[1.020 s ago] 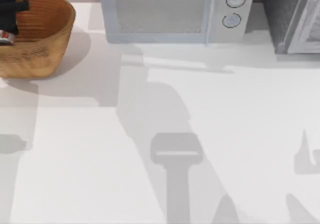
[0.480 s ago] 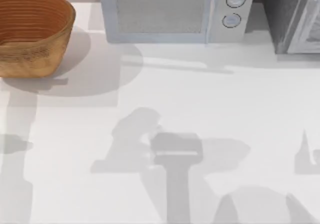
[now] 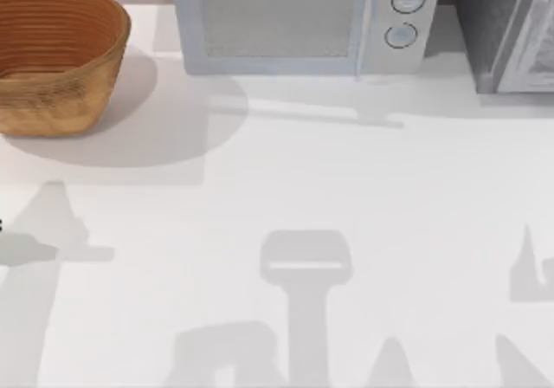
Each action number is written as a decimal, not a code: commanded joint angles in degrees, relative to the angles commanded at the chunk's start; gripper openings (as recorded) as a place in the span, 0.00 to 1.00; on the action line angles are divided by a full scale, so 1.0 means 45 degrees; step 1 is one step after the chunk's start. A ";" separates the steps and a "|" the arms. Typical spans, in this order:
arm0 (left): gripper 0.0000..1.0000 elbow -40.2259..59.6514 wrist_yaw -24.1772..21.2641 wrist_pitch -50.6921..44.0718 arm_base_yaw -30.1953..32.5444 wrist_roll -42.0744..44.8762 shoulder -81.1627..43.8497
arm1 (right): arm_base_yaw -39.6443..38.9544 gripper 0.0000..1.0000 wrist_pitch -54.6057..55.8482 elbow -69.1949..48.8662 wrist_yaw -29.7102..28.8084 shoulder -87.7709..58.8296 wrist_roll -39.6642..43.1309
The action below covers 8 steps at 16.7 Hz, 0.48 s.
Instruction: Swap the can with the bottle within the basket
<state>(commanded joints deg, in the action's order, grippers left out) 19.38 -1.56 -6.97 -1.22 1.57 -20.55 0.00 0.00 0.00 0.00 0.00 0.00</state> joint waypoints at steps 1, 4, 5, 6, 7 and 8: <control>0.00 -0.0950 0.0074 0.0355 0.0072 -0.0043 0.1031 | 0.0000 1.00 0.0000 0.0000 0.0000 0.0000 0.0000; 0.00 -0.3131 0.0245 0.1126 0.0213 -0.0203 0.3346 | 0.0000 1.00 0.0000 0.0000 0.0000 0.0000 0.0000; 0.00 -0.3620 0.0285 0.1296 0.0238 -0.0256 0.3851 | 0.0000 1.00 0.0000 0.0000 0.0000 0.0000 0.0000; 0.00 -0.3979 0.0316 0.1425 0.0256 -0.0301 0.4223 | 0.0000 1.00 0.0000 0.0000 0.0000 0.0000 0.0000; 0.00 -0.4207 0.0337 0.1510 0.0266 -0.0333 0.4461 | 0.0000 1.00 0.0000 0.0000 0.0000 0.0000 0.0000; 0.00 -0.4308 0.0347 0.1549 0.0270 -0.0350 0.4567 | 0.0000 1.00 0.0000 0.0000 0.0000 0.0000 0.0000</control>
<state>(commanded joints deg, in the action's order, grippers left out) 0.00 0.00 0.00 0.00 0.00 0.00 0.00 0.00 0.00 0.00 0.00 0.00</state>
